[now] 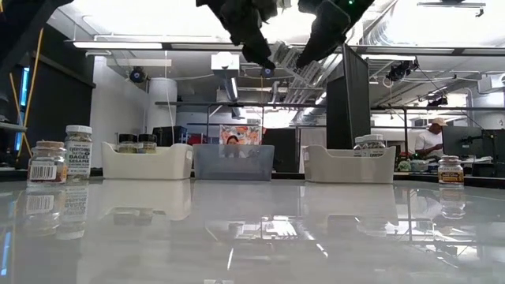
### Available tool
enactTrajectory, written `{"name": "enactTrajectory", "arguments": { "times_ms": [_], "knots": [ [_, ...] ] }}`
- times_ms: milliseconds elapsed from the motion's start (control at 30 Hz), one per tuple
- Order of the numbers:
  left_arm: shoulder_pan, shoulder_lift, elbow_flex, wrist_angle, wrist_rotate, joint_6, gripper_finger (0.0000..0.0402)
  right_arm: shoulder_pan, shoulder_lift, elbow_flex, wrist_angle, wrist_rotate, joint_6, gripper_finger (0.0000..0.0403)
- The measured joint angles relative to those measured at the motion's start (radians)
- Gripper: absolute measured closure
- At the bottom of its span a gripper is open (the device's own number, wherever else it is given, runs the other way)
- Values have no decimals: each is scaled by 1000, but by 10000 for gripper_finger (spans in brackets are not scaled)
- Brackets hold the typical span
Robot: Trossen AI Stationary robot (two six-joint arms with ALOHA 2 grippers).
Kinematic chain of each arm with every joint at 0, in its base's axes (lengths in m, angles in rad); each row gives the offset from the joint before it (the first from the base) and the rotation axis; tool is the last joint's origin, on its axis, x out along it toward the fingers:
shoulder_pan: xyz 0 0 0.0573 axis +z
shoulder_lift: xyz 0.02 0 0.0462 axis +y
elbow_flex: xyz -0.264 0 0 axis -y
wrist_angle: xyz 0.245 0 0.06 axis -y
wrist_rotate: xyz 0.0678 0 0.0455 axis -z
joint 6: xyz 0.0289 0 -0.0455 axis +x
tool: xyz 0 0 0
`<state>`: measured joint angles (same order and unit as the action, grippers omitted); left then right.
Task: Sort spices by type
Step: Put the bottom white seasoning bottle into the gray bin
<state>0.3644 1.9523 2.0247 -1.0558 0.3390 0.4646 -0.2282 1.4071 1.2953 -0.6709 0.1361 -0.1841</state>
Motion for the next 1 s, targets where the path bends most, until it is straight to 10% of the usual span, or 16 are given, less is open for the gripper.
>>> {"name": "enactTrajectory", "arguments": {
  "times_ms": [200, 1000],
  "knots": [
    [-9, -17, 2, 11, -200, -4, 140, 11, -1, 0, -35, 5, 3, 200],
    [-64, -37, 4, 38, -130, 65, 140, 22, 0, 0, -21, 36, -7, 205]
  ]
}}
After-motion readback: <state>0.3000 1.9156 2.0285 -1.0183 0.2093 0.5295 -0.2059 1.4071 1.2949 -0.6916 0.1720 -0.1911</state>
